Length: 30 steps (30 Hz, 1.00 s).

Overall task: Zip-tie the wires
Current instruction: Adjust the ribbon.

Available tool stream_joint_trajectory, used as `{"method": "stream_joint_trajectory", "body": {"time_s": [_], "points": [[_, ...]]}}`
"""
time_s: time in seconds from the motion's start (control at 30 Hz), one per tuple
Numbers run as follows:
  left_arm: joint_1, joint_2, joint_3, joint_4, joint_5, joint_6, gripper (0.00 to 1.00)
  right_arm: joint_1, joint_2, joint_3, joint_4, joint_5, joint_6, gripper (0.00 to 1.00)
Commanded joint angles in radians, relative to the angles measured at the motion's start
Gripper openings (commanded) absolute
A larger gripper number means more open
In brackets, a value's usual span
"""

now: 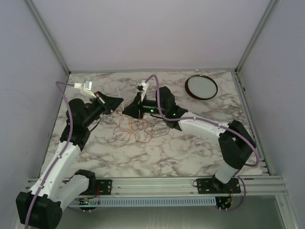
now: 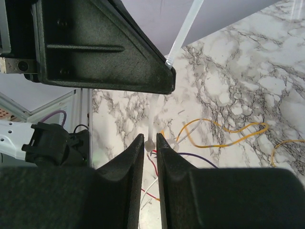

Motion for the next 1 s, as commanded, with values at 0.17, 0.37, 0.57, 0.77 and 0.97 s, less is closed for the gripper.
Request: {"method": "stream_joint_trajectory", "body": {"time_s": [0.17,0.37,0.57,0.77,0.97], "points": [[0.002,0.030,0.066,0.042,-0.002,0.000,0.00,0.028,0.010,0.011,-0.029,0.017,-0.039,0.11],[0.002,0.052,0.087,0.031,-0.013,0.008,0.00,0.030,0.004,-0.007,-0.035,0.031,-0.048,0.01],[0.002,0.094,0.143,0.000,-0.016,0.041,0.00,0.038,-0.001,-0.033,-0.076,0.064,-0.074,0.03],[0.004,0.137,0.180,-0.004,-0.023,0.059,0.00,0.051,-0.009,-0.073,-0.090,0.089,-0.088,0.03],[0.010,0.199,0.226,-0.003,-0.023,0.077,0.00,0.062,-0.004,-0.104,-0.110,0.107,-0.097,0.03]]}}
